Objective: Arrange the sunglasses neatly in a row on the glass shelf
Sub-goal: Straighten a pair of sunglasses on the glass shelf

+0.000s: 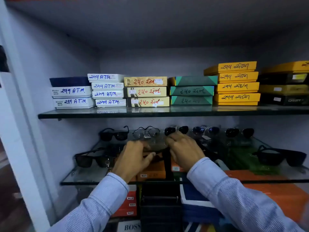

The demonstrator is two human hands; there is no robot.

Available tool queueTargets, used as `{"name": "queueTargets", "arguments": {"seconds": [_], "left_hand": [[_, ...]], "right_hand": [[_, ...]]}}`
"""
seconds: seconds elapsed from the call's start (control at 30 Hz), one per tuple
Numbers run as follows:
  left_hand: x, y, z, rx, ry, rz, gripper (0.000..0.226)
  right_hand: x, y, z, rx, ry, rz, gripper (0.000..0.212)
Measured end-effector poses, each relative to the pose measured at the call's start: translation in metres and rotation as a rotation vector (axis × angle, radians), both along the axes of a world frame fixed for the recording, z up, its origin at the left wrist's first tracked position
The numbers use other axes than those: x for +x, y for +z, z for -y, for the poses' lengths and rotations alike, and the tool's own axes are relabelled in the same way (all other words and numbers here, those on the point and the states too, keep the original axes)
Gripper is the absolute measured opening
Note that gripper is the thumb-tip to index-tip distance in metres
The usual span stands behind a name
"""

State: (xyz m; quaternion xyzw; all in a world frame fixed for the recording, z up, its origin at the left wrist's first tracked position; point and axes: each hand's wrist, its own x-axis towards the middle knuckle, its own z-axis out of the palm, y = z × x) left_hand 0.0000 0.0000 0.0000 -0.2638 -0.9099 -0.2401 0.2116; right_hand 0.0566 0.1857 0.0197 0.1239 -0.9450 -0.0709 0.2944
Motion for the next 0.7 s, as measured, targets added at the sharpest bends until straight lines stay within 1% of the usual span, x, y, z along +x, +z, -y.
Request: {"name": "queueTargets", "arguments": {"seconds": [0.07,0.1,0.2,0.27,0.33,0.5,0.57,0.63,0.7], "left_hand": [[-0.007,0.0,-0.004,0.008,-0.015,0.099,0.035],[-0.011,-0.002,-0.005,0.0,-0.031,0.119,0.035],[-0.013,-0.003,-0.005,-0.002,-0.044,0.13,0.023],[-0.013,-0.005,-0.002,0.009,-0.052,0.082,0.015],[-0.012,-0.004,0.005,0.041,-0.044,0.054,0.011],[-0.015,0.011,0.031,0.11,0.038,0.028,0.008],[-0.016,0.016,0.041,0.106,0.059,0.025,0.008],[-0.017,0.018,0.049,0.107,0.085,0.006,0.008],[-0.018,0.021,0.055,0.14,0.12,-0.012,0.008]], "right_hand": [[-0.012,0.005,0.006,-0.081,-0.124,0.165,0.027],[-0.018,0.006,0.007,-0.068,-0.154,0.235,0.027],[-0.026,0.012,0.01,-0.043,-0.187,0.414,0.029],[-0.031,0.013,0.008,-0.069,-0.171,0.428,0.029],[-0.034,0.018,0.009,-0.145,-0.172,0.433,0.027],[-0.035,0.025,0.016,-0.456,-0.076,0.379,0.027],[-0.036,0.026,0.022,-0.554,-0.032,0.407,0.029],[-0.036,0.028,0.03,-0.592,-0.016,0.449,0.027],[-0.036,0.028,0.036,-0.587,-0.015,0.439,0.016]]}}
